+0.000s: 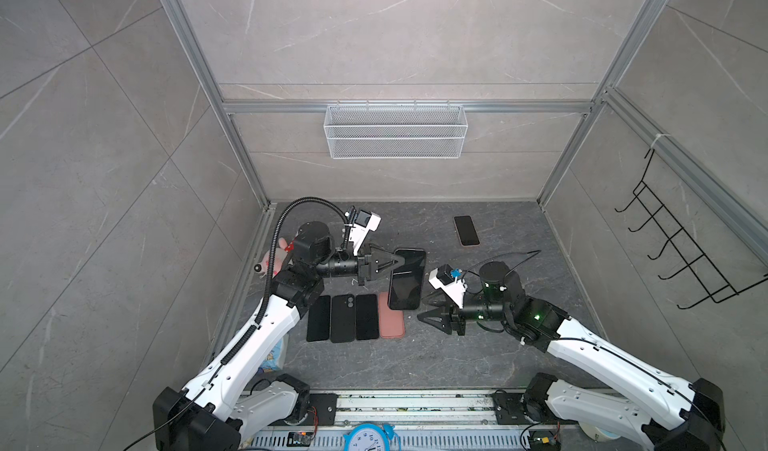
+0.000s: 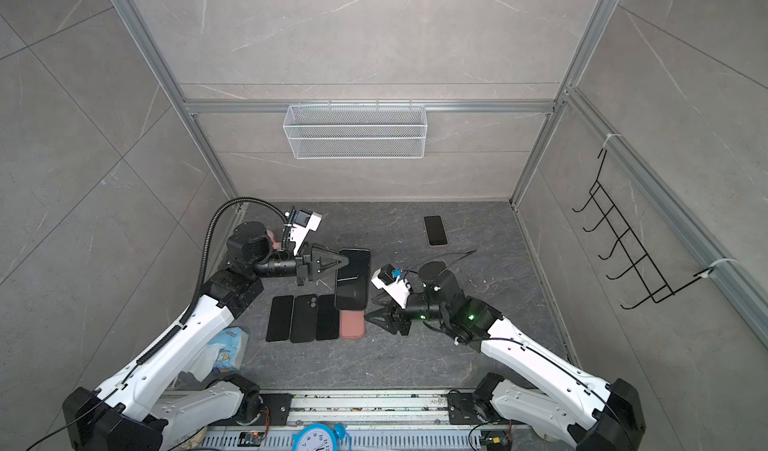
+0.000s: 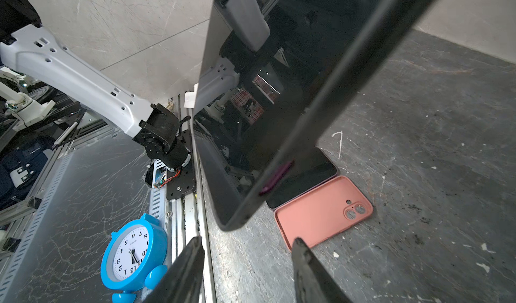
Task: Take the phone out of the phone case
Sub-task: Remove the phone case from the phone.
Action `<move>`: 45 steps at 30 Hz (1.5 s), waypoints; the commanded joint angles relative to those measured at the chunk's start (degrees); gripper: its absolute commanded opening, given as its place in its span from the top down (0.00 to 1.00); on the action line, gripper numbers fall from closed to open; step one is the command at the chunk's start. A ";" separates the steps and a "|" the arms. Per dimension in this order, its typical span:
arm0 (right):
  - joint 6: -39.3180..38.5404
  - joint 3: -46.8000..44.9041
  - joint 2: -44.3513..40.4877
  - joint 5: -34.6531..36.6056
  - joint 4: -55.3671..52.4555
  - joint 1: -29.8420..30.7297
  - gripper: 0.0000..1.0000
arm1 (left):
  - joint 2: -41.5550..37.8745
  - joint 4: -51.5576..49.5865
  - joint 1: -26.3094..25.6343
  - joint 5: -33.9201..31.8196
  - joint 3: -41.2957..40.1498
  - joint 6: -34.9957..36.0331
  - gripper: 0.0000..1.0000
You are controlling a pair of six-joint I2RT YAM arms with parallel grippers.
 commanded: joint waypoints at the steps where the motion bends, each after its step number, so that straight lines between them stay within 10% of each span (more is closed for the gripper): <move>1: 0.37 0.93 0.42 -1.64 2.72 0.03 0.48 | -0.18 5.86 0.00 1.80 0.46 -0.83 1.00; 29: 0.40 0.09 4.05 -4.57 8.48 0.01 0.89 | -0.66 9.75 0.02 1.34 -1.99 -3.60 1.00; 45: -7.57 -4.46 4.84 -5.42 20.58 -0.04 1.00 | 3.13 26.10 -0.46 -1.66 -6.32 -19.45 1.00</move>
